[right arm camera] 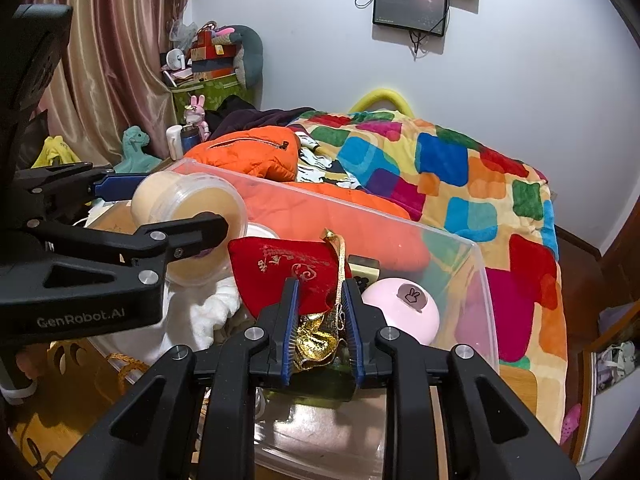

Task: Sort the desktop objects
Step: 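Lower the cream jar into the box with left tool while right tool lowers the red pouch in, then open both tools and withdraw them from the box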

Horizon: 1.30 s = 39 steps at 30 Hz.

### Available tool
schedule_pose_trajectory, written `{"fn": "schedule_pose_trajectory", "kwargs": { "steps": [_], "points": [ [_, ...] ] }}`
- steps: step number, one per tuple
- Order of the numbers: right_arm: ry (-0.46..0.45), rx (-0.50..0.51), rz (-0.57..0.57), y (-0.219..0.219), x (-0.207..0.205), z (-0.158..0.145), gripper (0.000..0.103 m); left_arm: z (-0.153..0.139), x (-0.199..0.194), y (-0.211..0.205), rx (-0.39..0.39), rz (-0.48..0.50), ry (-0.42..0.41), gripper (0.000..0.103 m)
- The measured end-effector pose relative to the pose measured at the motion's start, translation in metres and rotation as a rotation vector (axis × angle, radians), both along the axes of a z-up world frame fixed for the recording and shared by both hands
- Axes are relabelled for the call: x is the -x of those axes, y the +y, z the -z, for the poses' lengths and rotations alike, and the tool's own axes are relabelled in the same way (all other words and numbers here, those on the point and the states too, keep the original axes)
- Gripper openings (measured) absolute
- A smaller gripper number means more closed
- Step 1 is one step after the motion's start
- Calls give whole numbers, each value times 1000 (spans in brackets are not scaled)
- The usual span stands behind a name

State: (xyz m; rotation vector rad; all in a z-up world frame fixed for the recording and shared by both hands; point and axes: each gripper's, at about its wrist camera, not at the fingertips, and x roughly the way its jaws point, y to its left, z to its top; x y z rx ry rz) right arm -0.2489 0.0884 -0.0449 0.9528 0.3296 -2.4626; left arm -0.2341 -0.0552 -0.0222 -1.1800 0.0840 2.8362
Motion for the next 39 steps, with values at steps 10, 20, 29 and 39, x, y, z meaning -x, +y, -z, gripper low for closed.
{"fn": "schedule_pose_trajectory", "kwargs": {
  "steps": [10,20,29,39],
  "points": [
    [4,-7,18,7,-3,-4,39,1,0,-2,-7,-3,-24,71],
    [30,-4,30,16,-16,-17,52,-10,-8,-5,-23,-11,-22,76],
    [69,21,66,32,-40,-39,54,-35,-29,6,38,27,44,88],
    [114,38,65,33,-81,-54,66,-60,-60,-1,33,27,91,89]
  ]
}}
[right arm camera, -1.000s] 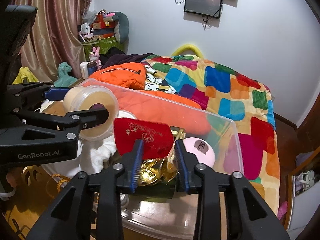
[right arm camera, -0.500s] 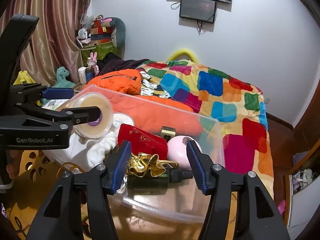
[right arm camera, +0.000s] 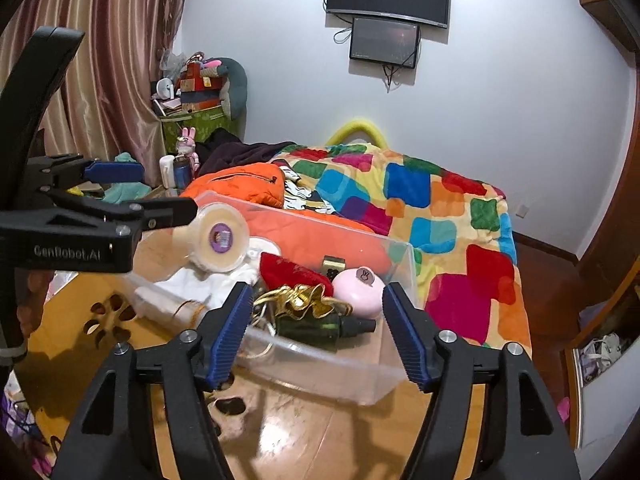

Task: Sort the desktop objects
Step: 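Open both tools and withdraw them from the box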

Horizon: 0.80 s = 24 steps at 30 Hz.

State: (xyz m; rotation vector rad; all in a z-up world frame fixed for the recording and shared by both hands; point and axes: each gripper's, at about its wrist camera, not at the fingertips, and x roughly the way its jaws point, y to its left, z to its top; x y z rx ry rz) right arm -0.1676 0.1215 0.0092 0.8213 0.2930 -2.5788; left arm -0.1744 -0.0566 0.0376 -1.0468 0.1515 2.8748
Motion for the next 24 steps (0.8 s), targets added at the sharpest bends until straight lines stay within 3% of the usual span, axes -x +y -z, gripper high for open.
{"fn": "schedule_pose_trajectory", "kwargs": {
  "steps": [11,20,24],
  "points": [
    [-45,28,-13,-9,-29,18,66,5,-44,-12,34,-12,32,94],
    [-93,-45,-117,-41,-57,54,66,42,-73,-12,65,-18,-9,94],
    [-115,-42,-140,-50,-61,63,66,53,-81,-18,40,-18,-28,94]
  ]
}}
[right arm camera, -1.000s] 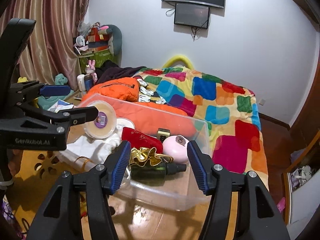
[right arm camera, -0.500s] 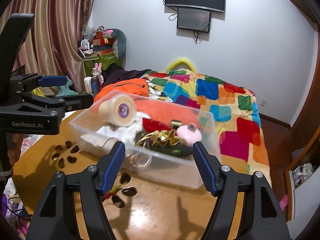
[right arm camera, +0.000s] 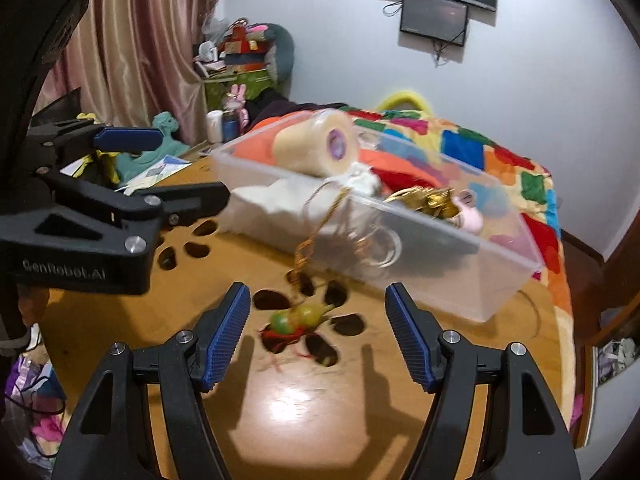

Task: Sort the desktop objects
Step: 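Open both tools and withdraw them from the box, then grasp the gourd ornament on the gold cord with the right tool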

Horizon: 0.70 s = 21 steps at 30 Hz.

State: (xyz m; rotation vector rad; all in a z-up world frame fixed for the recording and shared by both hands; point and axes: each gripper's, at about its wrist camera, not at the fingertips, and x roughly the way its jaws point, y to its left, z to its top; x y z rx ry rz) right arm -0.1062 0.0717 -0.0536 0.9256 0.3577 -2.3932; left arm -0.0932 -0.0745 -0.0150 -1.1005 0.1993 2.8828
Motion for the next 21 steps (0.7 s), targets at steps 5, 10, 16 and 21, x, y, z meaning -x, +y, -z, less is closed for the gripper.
{"fn": "schedule_pose_trajectory", "kwargs": {
  "steps": [5,10,16,21],
  "points": [
    [-54,2,-15,-4,6,7,65,10,-6,-12,-37,-15,-20,94],
    [-123,-15,-13,-7,17,16,59,18,-8,-21,-76,-27,-33,94],
    [-177,-48,-20,-13,23,27,46,26,-9,-20,-76,-5,-35,94],
    [-181,-55,-13,-15,27,26,36,26,-9,-15,-80,28,-34,94]
  ]
}}
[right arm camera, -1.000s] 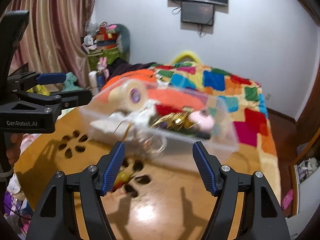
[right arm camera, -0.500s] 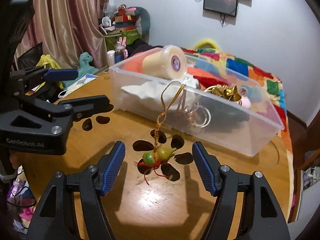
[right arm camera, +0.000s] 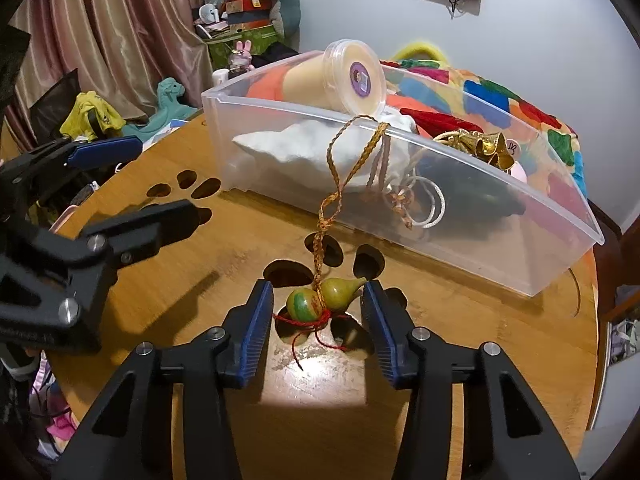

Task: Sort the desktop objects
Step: 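Grasp the gourd ornament on the gold cord with the right tool, then lift the gourd ornament with the right tool and carry it over the box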

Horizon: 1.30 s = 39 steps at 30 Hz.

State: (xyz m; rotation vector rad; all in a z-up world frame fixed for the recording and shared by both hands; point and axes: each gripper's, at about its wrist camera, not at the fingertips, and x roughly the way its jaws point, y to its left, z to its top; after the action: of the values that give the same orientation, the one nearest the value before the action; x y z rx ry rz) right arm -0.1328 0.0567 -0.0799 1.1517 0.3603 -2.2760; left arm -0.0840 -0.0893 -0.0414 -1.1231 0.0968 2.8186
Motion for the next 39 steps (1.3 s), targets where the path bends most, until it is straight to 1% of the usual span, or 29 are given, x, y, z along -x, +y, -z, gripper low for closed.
{"fn": "schedule_pose_trajectory", "kwargs": {
  "steps": [2,5,9,13,18,21,25,33,39],
  "points": [
    [2,-8,-9,-3,1,0,29,1,0,1,1,4,-3,94],
    [8,-18,-17,-5,2,-1,25,2,0,2,-6,13,-5,94],
    [29,-17,-33,-6,-2,-3,25,2,0,2,-10,15,-8,94],
    [97,5,-29,-2,-12,-14,24,1,0,2,-9,12,-4,94],
    [107,61,8,10,-19,-18,25,0,-2,3,-8,1,-2,94],
    [107,92,35,19,-18,-23,25,-3,-3,5,-13,-8,10,94],
    [137,133,60,32,-19,-37,25,-9,-2,11,1,-4,27,94],
    [202,157,75,48,-12,-62,25,-21,2,22,15,3,57,94],
    [223,172,75,55,-2,-74,25,-32,10,25,12,1,79,94]
  ]
}}
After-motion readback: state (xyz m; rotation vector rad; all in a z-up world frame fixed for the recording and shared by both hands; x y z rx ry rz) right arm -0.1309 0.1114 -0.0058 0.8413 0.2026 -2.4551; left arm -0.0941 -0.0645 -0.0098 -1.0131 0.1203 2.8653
